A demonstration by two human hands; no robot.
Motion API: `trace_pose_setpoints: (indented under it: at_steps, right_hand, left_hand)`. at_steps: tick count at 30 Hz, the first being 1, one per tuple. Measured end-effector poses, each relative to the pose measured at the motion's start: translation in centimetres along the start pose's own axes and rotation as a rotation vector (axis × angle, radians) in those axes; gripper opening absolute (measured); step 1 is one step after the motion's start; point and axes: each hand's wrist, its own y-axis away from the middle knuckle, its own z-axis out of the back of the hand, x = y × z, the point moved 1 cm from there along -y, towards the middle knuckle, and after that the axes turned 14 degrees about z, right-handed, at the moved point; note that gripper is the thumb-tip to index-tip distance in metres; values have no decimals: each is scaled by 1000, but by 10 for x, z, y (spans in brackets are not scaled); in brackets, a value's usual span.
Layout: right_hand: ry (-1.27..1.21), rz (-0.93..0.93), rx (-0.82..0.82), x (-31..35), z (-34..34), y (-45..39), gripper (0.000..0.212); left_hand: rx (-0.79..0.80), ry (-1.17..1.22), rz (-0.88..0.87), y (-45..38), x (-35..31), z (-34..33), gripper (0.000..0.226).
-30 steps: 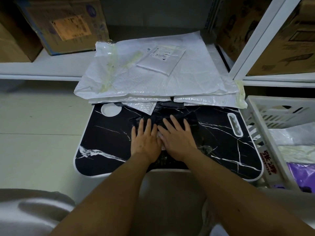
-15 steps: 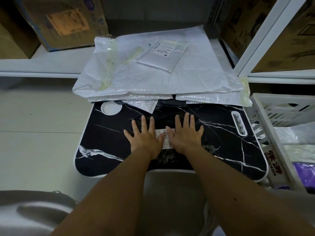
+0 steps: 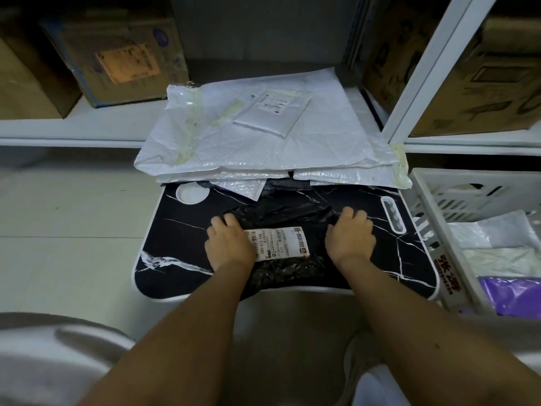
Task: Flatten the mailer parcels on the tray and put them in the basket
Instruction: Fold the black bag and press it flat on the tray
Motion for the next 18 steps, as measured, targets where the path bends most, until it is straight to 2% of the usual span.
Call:
trace_pose_setpoints:
  at_steps: [3,6,9,13,18]
  right_hand:
    - [-173,-229,106,-5,4,8,54]
    - [-334,-312,204,-5,9,12,57]
    - [-354,-244,266,0,19,19,41]
    - [-342,-207,205,7,40,25,28]
    - [-295,-151,112,5,70,25,33]
  left_hand:
    - [176,71,226,9,0,10,38]
    - [308,190,359,16,-1,16,45]
    - [318,207,302,26,-6,25,45]
    - [266,164,149,36,-16,38,41]
    - [238,71,47,50,-31,52,41]
